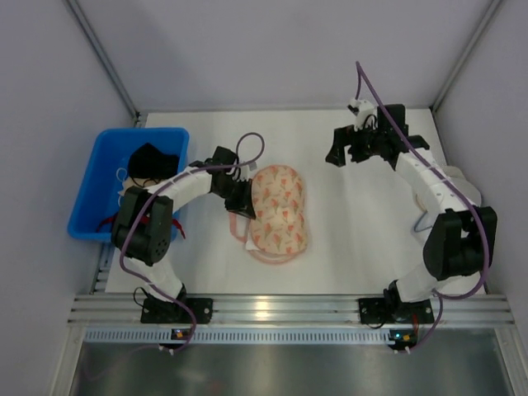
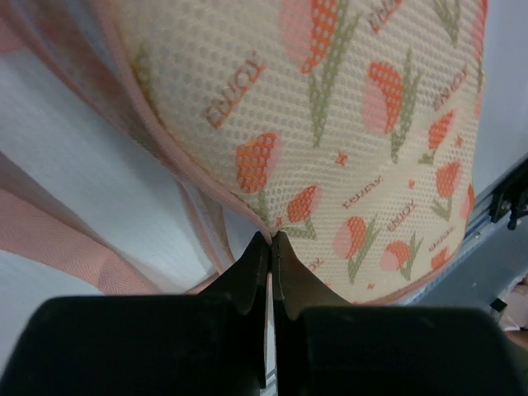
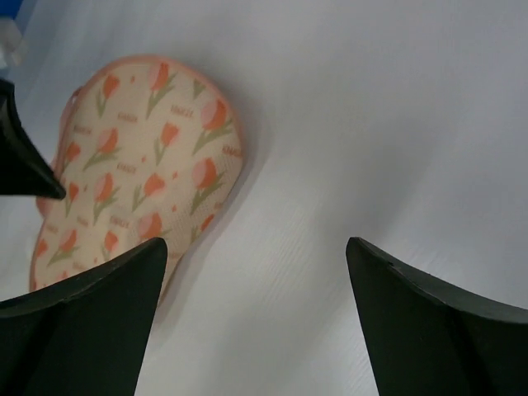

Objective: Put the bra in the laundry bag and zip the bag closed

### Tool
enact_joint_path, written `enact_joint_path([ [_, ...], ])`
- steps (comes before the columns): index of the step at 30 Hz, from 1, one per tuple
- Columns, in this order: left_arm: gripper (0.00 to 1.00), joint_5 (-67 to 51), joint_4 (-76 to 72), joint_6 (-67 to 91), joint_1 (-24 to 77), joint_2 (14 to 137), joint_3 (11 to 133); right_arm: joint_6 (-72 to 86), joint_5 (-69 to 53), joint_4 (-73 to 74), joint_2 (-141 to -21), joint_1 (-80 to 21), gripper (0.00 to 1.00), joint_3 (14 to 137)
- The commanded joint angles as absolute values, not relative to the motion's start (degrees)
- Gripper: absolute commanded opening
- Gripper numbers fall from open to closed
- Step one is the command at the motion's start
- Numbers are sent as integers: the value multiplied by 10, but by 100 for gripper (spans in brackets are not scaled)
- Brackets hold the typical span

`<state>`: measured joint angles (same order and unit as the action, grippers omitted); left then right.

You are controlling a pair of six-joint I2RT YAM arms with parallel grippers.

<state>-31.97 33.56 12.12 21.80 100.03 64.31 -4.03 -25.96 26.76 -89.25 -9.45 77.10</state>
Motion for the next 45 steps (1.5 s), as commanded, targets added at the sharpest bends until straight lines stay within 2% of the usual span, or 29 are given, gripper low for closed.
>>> enact_joint_path([
  [1, 0, -256, 326, 116, 194, 1019, 642, 25, -388, 272, -918, -91, 90, 717],
  [5, 0, -239, 325, 98, 184, 1076, 649, 67, -441, 227, -928, -93, 79, 657],
  [9, 0, -237, 321, 92, 184, 1117, 659, 120, -482, 180, -947, -95, 75, 591],
  [16, 0, -227, 320, 90, 179, 1153, 661, 261, -570, -46, -970, -119, 73, 469],
  [20, 0, -222, 317, 86, 173, 1155, 661, 339, -591, -216, -1007, -161, 67, 429],
  [25, 0, -225, 318, 84, 172, 1155, 661, 434, -607, -350, -1073, -184, 60, 414],
  [28, 0, -224, 318, 84, 172, 1155, 661, 503, -615, -458, -1100, -195, 54, 404],
  [31, 0, -224, 318, 84, 171, 1153, 663, 562, -623, -541, -1115, -202, 41, 396],
  [32, 0, -225, 319, 84, 171, 1152, 664, 565, -623, -544, -1117, -205, 25, 396],
  [35, 0, -226, 319, 84, 171, 1137, 671, 552, -615, -518, -1102, -205, 0, 389],
  [38, 0, -229, 319, 83, 171, 1091, 671, 450, -581, -390, -1056, -204, 0, 392],
  [45, 0, -198, 328, 72, 171, 998, 643, 323, -494, -188, -982, -204, 0, 407],
])
